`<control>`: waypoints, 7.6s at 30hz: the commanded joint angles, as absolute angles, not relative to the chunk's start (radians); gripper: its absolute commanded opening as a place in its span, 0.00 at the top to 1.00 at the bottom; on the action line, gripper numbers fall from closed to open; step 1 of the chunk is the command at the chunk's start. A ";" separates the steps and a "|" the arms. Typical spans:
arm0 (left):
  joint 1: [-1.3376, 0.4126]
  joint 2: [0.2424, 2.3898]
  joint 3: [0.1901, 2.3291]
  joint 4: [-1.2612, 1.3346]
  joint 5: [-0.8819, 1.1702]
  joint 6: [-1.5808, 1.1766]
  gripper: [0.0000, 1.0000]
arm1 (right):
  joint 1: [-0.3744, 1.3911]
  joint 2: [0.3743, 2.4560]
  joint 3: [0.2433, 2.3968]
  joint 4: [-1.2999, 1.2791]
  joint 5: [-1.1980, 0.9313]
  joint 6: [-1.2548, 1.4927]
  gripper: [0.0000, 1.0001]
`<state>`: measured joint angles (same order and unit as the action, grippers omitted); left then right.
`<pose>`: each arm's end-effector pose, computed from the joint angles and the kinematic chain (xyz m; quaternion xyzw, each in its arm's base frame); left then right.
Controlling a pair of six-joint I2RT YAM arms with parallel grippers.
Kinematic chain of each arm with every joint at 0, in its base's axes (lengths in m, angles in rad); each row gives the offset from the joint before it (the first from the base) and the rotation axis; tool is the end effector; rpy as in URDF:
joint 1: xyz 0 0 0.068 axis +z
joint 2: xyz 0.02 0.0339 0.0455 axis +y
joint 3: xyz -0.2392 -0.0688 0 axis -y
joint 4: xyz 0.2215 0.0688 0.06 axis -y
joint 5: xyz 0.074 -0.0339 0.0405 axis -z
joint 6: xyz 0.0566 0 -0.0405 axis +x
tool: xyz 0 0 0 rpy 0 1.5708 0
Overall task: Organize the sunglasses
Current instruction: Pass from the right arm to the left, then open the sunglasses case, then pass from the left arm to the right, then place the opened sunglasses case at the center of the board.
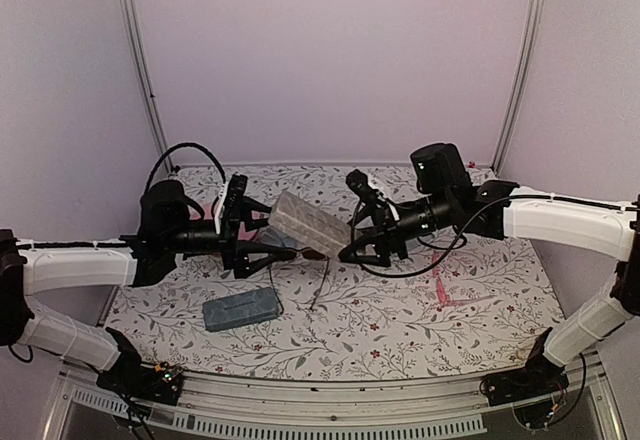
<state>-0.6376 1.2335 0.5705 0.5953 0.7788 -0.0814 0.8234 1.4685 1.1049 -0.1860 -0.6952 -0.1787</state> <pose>0.1904 -0.1905 0.2424 0.4348 0.5788 -0.4819 0.4937 0.1937 0.2624 0.2674 -0.5400 0.6395 0.4274 0.3417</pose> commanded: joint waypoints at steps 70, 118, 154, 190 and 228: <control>-0.677 1.361 0.703 0.586 0.900 -0.147 1.00 | 0.895 1.636 1.236 -0.065 -0.718 -0.130 0.07; -0.767 1.226 0.570 0.308 0.825 0.336 1.00 | 0.727 1.695 1.161 -0.058 -1.007 0.265 0.18; -0.747 1.360 0.629 0.408 0.848 0.106 1.00 | 0.880 1.504 1.181 -0.397 -0.422 -0.277 0.68; -0.695 1.202 0.497 0.478 0.582 0.106 0.01 | 0.879 1.480 1.032 -0.536 0.012 -0.232 0.85; -0.693 1.163 0.497 0.380 0.184 0.113 0.01 | 0.882 1.690 1.152 -0.532 0.066 -0.380 0.58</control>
